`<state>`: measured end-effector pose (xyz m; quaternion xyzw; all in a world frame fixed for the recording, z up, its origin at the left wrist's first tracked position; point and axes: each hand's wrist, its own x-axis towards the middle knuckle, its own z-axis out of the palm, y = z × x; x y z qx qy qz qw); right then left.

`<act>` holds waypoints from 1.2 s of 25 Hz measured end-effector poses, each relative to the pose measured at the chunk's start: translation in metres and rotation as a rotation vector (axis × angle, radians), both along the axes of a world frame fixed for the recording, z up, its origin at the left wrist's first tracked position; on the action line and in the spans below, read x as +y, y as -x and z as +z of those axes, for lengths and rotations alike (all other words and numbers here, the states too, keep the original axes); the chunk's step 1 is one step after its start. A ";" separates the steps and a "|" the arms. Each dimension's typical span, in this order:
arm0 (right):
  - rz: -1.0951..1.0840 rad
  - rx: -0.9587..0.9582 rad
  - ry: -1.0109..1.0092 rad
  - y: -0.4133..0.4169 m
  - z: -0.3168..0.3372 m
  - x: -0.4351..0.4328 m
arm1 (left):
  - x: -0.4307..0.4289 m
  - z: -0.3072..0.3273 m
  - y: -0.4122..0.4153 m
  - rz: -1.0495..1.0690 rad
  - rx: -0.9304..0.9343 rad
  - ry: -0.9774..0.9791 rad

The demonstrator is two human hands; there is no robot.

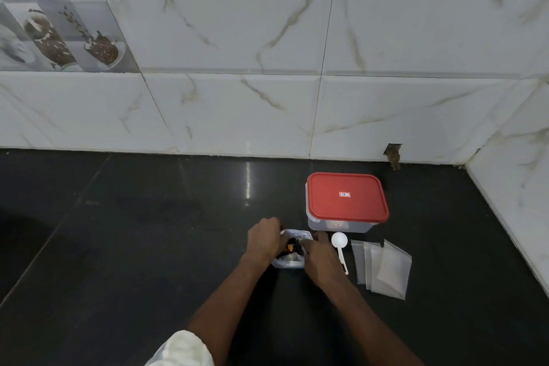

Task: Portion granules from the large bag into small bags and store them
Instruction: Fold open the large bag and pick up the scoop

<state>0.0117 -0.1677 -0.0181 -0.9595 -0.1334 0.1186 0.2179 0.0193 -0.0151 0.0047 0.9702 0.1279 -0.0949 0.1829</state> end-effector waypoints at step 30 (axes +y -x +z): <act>0.135 0.029 -0.003 0.003 -0.001 0.005 | -0.006 -0.013 0.039 0.387 -0.071 0.413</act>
